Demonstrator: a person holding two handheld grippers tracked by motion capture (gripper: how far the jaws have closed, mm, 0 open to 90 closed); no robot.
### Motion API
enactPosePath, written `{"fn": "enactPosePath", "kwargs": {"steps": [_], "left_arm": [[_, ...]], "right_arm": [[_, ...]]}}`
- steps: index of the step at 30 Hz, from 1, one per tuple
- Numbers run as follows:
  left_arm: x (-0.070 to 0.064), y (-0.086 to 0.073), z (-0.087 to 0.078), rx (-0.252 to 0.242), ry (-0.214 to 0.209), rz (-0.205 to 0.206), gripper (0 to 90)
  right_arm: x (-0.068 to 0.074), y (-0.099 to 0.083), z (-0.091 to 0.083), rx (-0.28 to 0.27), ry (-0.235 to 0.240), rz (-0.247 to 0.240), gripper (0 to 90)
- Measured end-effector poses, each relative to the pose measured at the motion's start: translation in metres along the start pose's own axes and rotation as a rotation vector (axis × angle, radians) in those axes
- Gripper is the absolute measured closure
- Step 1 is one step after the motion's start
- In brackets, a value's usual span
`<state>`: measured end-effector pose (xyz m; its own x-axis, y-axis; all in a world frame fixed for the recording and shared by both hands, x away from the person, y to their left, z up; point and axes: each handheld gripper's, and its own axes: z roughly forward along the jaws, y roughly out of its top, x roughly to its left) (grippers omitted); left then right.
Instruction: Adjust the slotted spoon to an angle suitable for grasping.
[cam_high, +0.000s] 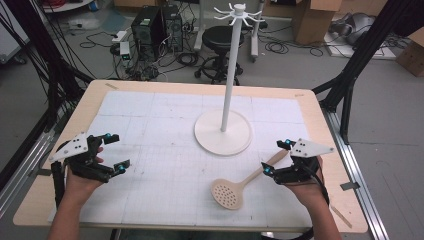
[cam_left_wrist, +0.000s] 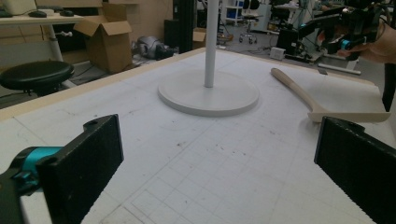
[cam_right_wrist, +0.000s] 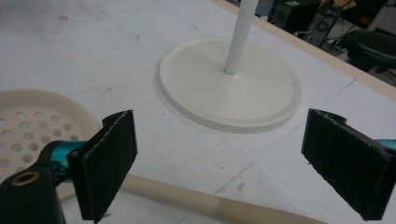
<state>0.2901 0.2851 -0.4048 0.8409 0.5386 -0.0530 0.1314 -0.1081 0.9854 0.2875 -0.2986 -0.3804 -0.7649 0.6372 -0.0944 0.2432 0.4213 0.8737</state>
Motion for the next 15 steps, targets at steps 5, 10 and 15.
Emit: {"fn": "enactPosePath", "kwargs": {"steps": [5, 10, 15], "left_arm": [[0.0, -0.001, 0.002, 0.004, 0.003, -0.005, 1.7], [0.0, -0.001, 0.002, 0.015, 0.003, 0.001, 1.7], [0.001, -0.001, 0.001, 0.015, 0.009, -0.001, 1.7]], "right_arm": [[-0.003, 0.002, 0.002, 0.053, 0.012, -0.026, 16.6], [-0.005, 0.002, 0.008, 0.114, 0.043, -0.068, 26.2], [-0.003, 0.001, 0.02, 0.201, 0.087, -0.117, 32.5]]}}
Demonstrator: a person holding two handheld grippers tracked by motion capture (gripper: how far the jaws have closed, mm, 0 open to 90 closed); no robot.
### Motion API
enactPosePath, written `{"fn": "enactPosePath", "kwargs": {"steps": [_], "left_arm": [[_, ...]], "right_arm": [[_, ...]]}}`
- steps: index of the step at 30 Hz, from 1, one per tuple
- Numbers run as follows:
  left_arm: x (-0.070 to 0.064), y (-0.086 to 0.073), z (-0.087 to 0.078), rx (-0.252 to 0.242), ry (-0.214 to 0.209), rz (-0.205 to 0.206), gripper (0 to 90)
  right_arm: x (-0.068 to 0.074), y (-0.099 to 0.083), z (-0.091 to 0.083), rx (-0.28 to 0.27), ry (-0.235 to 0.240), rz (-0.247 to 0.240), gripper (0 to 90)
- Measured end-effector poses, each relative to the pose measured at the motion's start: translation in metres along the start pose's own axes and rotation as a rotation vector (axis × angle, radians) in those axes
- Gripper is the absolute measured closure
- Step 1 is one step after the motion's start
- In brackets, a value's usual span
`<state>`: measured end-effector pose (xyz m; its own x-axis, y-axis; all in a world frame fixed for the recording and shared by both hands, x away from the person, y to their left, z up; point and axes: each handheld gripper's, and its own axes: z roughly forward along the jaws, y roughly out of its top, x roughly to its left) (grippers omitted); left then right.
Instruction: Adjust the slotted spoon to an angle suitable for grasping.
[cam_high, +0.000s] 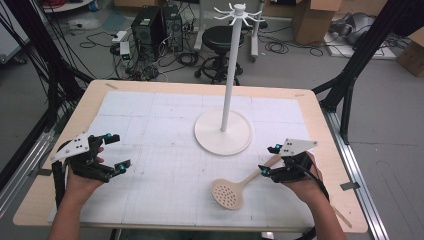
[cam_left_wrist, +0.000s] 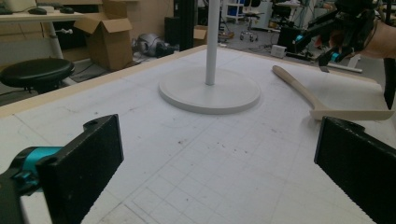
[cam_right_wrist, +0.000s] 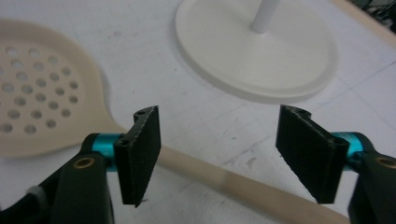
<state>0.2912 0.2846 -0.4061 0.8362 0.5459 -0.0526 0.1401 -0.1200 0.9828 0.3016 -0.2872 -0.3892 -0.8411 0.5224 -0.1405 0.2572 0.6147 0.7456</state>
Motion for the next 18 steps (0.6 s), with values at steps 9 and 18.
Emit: {"fn": "enactPosePath", "kwargs": {"steps": [9, 18], "left_arm": [[0.0, 0.0, -0.001, 0.01, -0.002, 0.005, 1.7], [0.0, -0.001, -0.001, 0.013, 0.001, 0.002, 1.7]], "right_arm": [[0.013, 0.003, 0.02, 0.134, 0.1, -0.094, 61.6], [0.033, 0.0, 0.03, 0.164, 0.19, -0.129, 90.0]]}}
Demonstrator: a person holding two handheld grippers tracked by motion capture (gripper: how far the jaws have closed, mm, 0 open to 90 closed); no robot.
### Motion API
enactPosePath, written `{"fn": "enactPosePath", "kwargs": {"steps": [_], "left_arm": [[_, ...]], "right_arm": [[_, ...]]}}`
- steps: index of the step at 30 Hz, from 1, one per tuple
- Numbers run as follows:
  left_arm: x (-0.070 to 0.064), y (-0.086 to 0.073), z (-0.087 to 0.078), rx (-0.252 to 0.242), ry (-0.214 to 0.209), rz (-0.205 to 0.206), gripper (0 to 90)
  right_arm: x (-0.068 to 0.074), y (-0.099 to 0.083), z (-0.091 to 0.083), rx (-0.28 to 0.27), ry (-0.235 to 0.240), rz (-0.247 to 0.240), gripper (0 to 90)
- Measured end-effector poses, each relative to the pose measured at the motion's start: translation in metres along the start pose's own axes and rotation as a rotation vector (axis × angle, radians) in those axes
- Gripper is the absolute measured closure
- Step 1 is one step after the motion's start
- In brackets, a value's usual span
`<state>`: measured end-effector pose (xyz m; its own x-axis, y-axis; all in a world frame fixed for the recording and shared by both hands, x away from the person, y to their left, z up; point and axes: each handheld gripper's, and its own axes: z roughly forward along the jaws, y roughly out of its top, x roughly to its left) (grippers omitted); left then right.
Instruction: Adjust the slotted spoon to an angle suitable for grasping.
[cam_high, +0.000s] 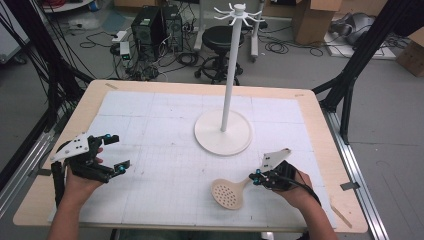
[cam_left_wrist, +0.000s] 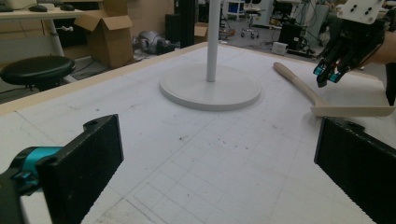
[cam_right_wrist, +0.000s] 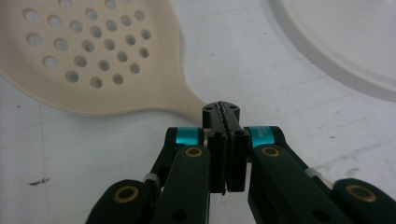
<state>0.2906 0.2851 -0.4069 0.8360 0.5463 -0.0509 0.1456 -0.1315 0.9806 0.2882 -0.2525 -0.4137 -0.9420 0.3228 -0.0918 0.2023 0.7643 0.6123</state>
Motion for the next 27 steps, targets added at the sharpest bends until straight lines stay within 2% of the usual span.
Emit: {"fn": "enactPosePath", "kwargs": {"steps": [3, 5, 10, 15, 22, 23, 24, 26, 27], "left_arm": [[0.0, 0.0, 0.0, -0.002, 0.0, 0.002, 1.7], [0.0, 0.0, -0.001, -0.007, 0.002, -0.002, 1.7], [0.001, 0.001, -0.002, -0.01, 0.007, -0.001, 1.7], [0.001, 0.0, 0.002, 0.0, 0.002, 0.0, 1.7], [0.003, 0.0, 0.003, -0.019, 0.004, -0.006, 1.7], [0.003, 0.0, 0.003, -0.019, 0.004, -0.006, 1.7], [0.003, 0.0, 0.004, -0.02, 0.001, -0.005, 1.7], [0.003, -0.001, 0.006, -0.008, -0.002, -0.003, 1.7], [0.003, -0.002, 0.007, -0.001, -0.002, -0.002, 1.7]], "right_arm": [[0.006, -0.001, 0.013, 0.04, 0.019, -0.006, 90.0], [0.006, -0.002, 0.016, 0.001, 0.015, 0.012, 90.0], [0.008, 0.003, 0.024, -0.02, -0.031, 0.039, 90.0], [0.007, 0.012, 0.033, -0.036, -0.035, 0.063, 90.0], [0.008, 0.029, 0.046, -0.027, -0.026, 0.053, 89.3], [0.008, 0.03, 0.046, -0.03, -0.008, 0.04, 82.1], [0.008, 0.03, 0.044, -0.034, 0.006, 0.028, 78.5], [0.005, 0.027, 0.037, -0.052, -0.001, 0.011, 66.8], [0.005, 0.027, 0.037, -0.052, -0.001, 0.011, 66.8]]}}
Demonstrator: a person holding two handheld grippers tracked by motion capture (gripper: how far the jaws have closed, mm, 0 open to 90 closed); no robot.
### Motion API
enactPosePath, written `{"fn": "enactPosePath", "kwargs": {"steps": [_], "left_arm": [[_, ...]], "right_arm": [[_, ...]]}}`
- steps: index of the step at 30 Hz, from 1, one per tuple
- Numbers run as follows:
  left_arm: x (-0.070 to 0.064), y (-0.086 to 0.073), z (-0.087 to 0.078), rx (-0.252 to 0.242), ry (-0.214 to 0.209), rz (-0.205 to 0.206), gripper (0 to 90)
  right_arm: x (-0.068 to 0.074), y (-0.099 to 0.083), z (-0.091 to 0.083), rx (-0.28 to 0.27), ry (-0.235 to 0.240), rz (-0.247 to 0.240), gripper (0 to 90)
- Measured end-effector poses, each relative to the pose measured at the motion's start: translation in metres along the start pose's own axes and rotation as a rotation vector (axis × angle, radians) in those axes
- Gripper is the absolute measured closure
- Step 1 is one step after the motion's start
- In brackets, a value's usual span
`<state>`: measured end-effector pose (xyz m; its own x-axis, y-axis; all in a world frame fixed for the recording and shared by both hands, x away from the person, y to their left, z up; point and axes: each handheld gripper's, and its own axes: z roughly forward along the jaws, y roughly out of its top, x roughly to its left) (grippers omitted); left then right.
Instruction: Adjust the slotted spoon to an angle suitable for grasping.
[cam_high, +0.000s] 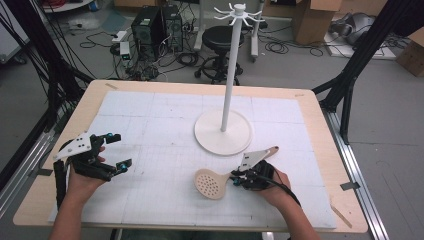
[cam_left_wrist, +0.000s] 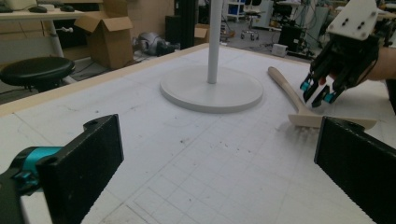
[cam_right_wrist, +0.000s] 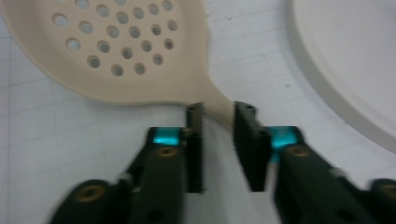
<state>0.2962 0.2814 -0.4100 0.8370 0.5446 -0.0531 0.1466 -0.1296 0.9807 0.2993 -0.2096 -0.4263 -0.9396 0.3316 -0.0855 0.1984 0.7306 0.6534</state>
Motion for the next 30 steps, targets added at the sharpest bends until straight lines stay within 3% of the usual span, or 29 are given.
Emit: {"fn": "enactPosePath", "kwargs": {"steps": [3, 8, 11, 14, 15, 16, 17, 24, 27, 30], "left_arm": [[0.0, 0.0, -0.001, 0.004, 0.001, 0.002, 1.7], [0.0, 0.001, -0.003, -0.006, 0.006, -0.001, 1.7], [0.0, 0.001, -0.003, -0.001, 0.006, 0.003, 1.7], [-0.001, 0.001, -0.002, 0.008, 0.005, 0.006, 1.7], [-0.001, 0.001, -0.003, 0.011, 0.005, 0.009, 1.7], [-0.001, 0.001, -0.003, 0.01, 0.006, 0.005, 1.8], [-0.001, 0.001, -0.004, 0.008, 0.007, 0.004, 1.7], [-0.001, 0.0, -0.002, 0.014, 0.005, 0.007, 1.8], [-0.002, 0.001, -0.003, 0.011, 0.001, 0.01, 1.7], [-0.002, 0.002, -0.005, 0.004, 0.006, 0.007, 1.8]], "right_arm": [[-0.015, -0.005, -0.019, -0.013, -0.043, -0.016, 50.3], [-0.033, -0.004, -0.03, 0.018, -0.09, -0.05, 40.8], [-0.04, -0.001, -0.026, 0.038, -0.072, -0.067, 38.0], [-0.048, -0.005, -0.005, 0.14, -0.028, -0.063, 34.8], [-0.049, -0.007, 0.002, 0.176, -0.02, -0.056, 35.9], [-0.053, -0.008, 0.001, 0.16, 0.006, -0.022, 39.2], [-0.053, -0.008, 0.0, 0.158, 0.007, -0.021, 41.1], [-0.034, -0.001, -0.004, 0.212, 0.018, -0.089, 60.0], [-0.028, 0.001, -0.004, 0.201, 0.028, -0.096, 64.5], [-0.019, 0.006, 0.001, 0.165, 0.07, -0.107, 73.3]]}}
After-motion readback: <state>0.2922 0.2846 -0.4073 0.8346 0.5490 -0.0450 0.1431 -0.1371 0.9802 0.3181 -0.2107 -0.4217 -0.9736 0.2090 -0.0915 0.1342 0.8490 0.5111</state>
